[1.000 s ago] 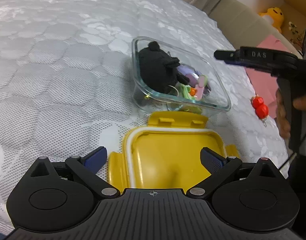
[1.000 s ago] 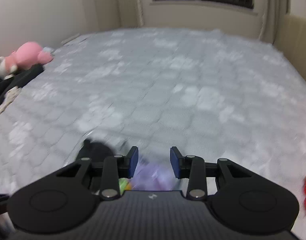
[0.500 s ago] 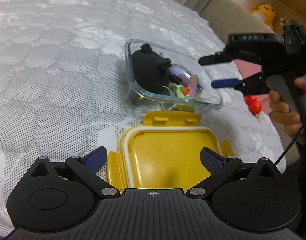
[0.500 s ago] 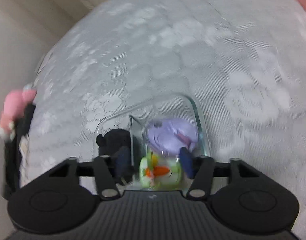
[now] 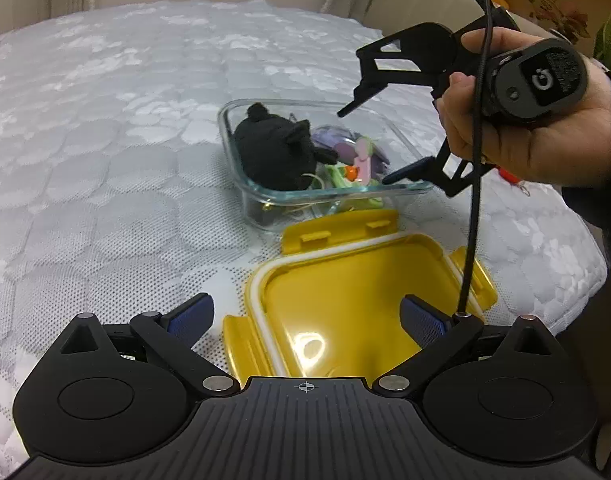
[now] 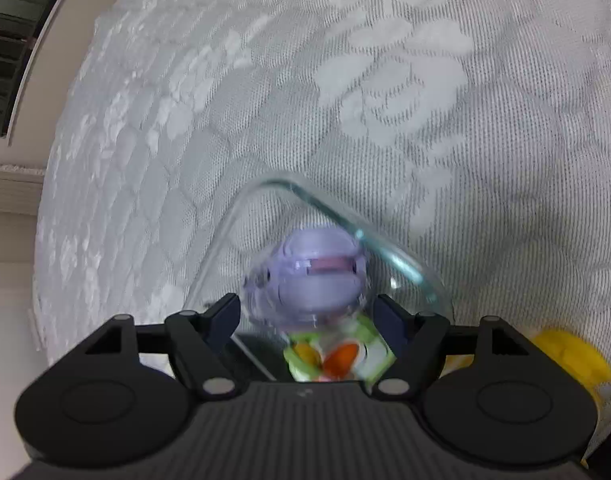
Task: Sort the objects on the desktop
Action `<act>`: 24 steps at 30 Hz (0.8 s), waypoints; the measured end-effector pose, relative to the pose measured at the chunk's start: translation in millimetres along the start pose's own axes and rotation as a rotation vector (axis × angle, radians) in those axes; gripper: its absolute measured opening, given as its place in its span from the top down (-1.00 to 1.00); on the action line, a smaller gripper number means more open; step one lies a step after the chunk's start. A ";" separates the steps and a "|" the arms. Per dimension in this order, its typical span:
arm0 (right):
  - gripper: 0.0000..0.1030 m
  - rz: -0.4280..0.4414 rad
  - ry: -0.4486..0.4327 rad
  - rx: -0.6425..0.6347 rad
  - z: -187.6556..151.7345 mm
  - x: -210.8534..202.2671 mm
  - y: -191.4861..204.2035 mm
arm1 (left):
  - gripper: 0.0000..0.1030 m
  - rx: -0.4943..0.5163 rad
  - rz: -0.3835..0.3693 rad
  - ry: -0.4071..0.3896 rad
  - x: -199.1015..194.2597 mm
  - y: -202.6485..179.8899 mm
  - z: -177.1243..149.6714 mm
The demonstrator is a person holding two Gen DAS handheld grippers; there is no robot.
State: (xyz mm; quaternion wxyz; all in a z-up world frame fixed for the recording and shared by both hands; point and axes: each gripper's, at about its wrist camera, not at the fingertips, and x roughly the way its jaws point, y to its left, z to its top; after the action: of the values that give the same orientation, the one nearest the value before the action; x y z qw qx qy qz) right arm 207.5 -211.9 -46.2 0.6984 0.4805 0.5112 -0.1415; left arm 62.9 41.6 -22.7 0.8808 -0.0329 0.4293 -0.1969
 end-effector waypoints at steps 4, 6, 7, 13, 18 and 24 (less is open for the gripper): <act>-0.21 -0.017 -0.047 -0.163 1.8 -0.3 11.2 | -0.97 -0.034 -0.003 -0.016 -1.5 8.6 1.5; -0.05 -0.024 -0.046 -0.240 3.3 0.6 12.0 | -0.97 -0.064 0.011 -0.031 -3.4 14.8 3.1; -0.05 -0.024 -0.044 -0.278 3.1 0.2 11.8 | -0.97 -0.083 0.013 -0.037 -4.3 17.9 4.2; 0.03 0.007 -0.068 -0.538 -7.1 -11.5 22.0 | -0.98 -0.142 0.008 -0.046 -6.8 27.1 8.1; 0.22 0.006 -0.144 -0.776 -22.5 -23.9 39.4 | -0.98 -0.140 0.006 -0.020 -2.2 21.6 8.6; 0.13 -0.052 -0.102 -0.822 -19.9 -16.2 37.5 | -0.98 -0.109 0.024 0.006 0.5 8.8 9.5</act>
State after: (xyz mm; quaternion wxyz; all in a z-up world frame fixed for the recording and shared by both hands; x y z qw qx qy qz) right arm 214.7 -181.8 -13.0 0.8528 0.1408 0.5018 0.0334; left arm 73.3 48.5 -19.1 0.8788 -0.0749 0.4423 -0.1627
